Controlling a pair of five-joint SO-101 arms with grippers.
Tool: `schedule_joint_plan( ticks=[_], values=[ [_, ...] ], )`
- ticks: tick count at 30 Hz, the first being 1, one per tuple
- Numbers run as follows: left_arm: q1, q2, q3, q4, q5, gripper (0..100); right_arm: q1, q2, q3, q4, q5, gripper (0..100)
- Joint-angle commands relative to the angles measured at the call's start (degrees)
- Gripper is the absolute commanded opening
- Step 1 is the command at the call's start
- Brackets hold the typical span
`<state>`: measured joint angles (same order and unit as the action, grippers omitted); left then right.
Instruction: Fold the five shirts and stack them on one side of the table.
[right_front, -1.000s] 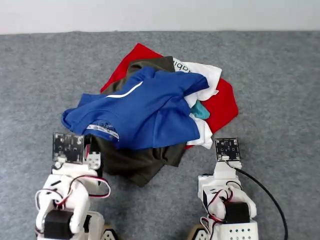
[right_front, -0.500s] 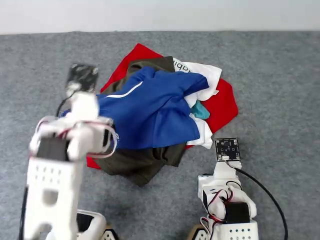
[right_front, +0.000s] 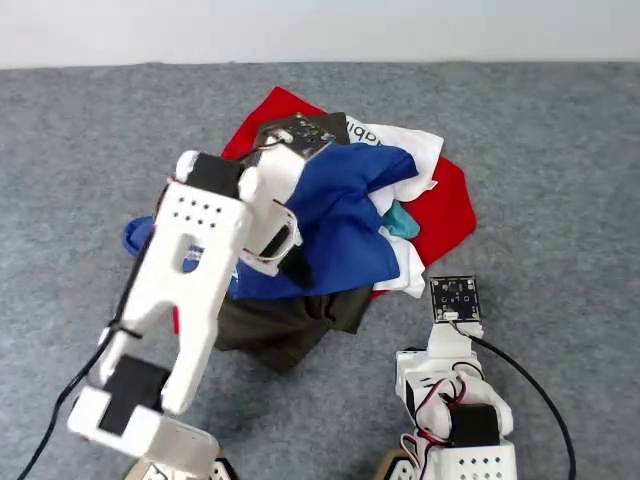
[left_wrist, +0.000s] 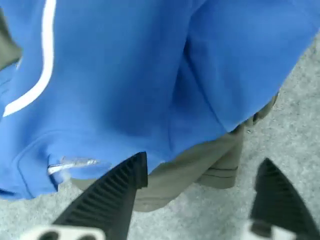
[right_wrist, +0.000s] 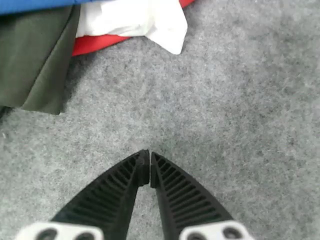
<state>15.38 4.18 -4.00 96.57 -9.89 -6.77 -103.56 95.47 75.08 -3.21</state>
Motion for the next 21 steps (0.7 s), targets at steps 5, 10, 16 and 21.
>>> schedule_joint_plan(
  ticks=[5, 10, 16, 21],
  values=[
    [5.5, 8.2, -3.5, -2.8, -0.4, 36, -0.1, -0.2, 1.0, -0.4, -0.3, 0.9],
    [5.3, 15.8, -3.6, -10.1, 1.3, 36, -0.1, -0.2, 1.0, -0.4, -0.3, 0.9],
    [4.8, 26.4, -3.6, -18.6, 6.8, 35, -0.1, -0.2, 1.0, -0.4, -0.3, 0.9],
    [4.4, 27.4, -5.1, -19.2, 3.6, 11, -0.1, -0.2, 1.0, -0.4, -0.3, 0.9]
  ],
)
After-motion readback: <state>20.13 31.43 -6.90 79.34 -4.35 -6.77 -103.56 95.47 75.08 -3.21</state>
